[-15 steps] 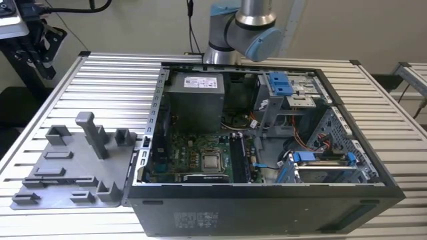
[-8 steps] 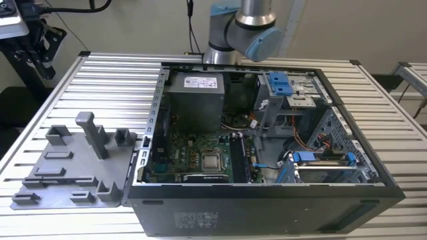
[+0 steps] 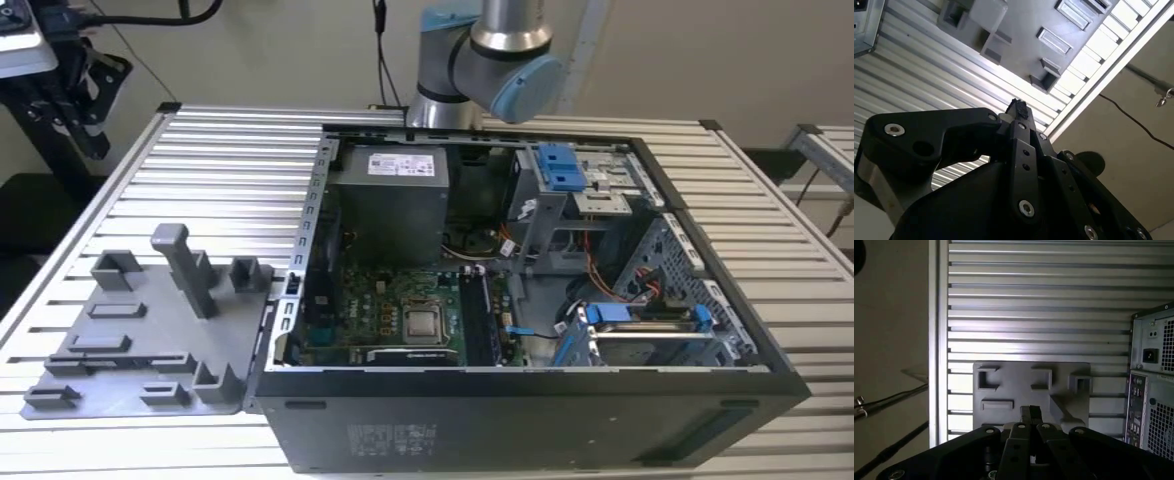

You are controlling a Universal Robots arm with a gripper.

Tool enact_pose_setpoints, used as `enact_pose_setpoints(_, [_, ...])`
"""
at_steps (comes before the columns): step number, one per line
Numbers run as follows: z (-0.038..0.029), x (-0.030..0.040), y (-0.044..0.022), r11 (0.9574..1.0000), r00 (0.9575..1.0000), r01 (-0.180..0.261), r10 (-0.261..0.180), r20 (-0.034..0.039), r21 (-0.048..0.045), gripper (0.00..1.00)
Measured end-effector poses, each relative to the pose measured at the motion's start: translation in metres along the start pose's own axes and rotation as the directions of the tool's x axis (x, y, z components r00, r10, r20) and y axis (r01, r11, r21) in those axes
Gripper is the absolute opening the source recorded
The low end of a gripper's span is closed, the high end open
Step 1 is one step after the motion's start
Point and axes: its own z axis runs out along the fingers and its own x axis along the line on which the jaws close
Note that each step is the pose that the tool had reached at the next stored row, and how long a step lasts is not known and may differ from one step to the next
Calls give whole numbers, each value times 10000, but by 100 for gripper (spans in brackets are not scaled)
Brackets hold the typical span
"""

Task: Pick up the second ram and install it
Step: 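Reach for the second ram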

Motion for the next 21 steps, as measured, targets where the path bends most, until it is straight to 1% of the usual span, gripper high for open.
enact_pose_setpoints(3, [-1, 23, -27, 10000, 10000, 0, 0, -1, 0, 11])
enact_pose_setpoints(6, [-3, 42, -81, 10000, 10000, 0, 0, -1, 1, 11])
enact_pose_setpoints(9, [-6, 43, -166, 10000, 10000, 3, -3, -2, 1, 11])
enact_pose_setpoints(12, [-8, 44, -228, 10000, 10000, 13, -13, -3, 1, 11])
enact_pose_setpoints(18, [-7, 40, -297, 10000, 10000, 35, -35, -4, 1, 11])
enact_pose_setpoints(21, [-7, 39, -350, 10000, 10000, 42, -42, -4, 1, 11])
